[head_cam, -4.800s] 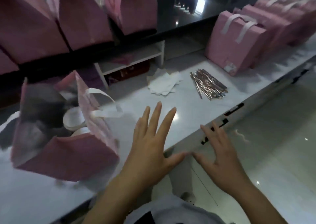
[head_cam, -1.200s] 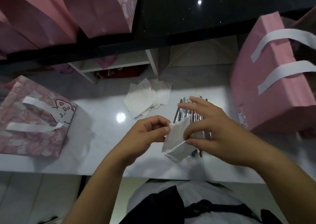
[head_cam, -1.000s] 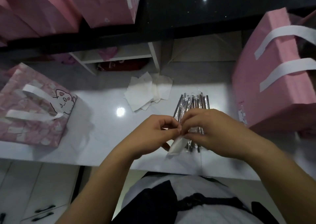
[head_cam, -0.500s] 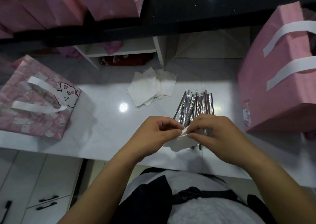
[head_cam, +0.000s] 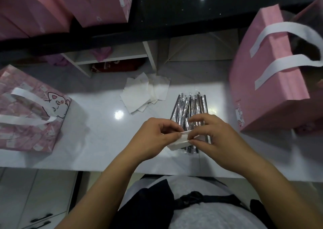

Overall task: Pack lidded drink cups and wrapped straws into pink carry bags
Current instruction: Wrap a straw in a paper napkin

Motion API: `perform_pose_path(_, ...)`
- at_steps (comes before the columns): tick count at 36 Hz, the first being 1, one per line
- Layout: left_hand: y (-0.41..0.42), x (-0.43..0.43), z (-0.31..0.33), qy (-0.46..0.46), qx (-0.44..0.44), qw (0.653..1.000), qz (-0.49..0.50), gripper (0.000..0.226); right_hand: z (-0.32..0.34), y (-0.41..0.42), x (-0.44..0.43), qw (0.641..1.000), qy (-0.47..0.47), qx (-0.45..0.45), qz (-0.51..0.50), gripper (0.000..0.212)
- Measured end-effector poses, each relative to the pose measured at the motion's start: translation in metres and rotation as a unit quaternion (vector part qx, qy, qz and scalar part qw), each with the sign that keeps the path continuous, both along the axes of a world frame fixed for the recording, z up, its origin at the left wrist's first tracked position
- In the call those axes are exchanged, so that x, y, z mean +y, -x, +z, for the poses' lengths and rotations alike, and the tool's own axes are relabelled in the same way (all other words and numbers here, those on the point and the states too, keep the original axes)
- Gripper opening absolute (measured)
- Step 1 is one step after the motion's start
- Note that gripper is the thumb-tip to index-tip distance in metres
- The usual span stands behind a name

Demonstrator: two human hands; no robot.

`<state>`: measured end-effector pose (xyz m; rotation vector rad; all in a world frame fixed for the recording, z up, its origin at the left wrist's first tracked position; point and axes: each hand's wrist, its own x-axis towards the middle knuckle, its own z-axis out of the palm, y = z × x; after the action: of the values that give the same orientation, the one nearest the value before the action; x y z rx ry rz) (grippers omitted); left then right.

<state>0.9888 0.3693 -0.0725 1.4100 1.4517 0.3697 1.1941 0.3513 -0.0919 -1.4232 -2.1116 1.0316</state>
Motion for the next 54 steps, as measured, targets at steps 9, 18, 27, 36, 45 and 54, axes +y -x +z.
perform_pose_path(9,-0.005,-0.004,-0.003,0.026,-0.027,0.999,-0.013,0.010,-0.004,0.008,-0.006,0.999,-0.005,0.041,-0.027,0.012)
perform_pose_path(18,0.003,-0.011,-0.009,0.061,-0.114,0.992,-0.002,0.027,-0.007,0.011,-0.011,0.985,0.024,0.119,-0.120,0.018)
perform_pose_path(27,0.018,-0.013,-0.019,-0.007,-0.113,0.992,0.052,0.017,-0.003,0.009,-0.011,0.881,0.220,0.362,-0.211,0.035)
perform_pose_path(36,0.021,-0.006,-0.035,0.041,-0.131,0.990,0.034,0.016,-0.014,0.000,-0.019,0.925,0.143,0.256,-0.242,0.025)
perform_pose_path(45,0.021,0.020,-0.077,-0.027,0.081,0.995,0.043,0.030,-0.016,-0.014,-0.036,0.922,0.107,0.153,-0.339,0.018)
perform_pose_path(54,-0.003,0.037,-0.114,-0.104,0.224,0.969,-0.013,0.058,-0.018,-0.023,-0.048,0.930,0.092,0.099,-0.342,0.022)
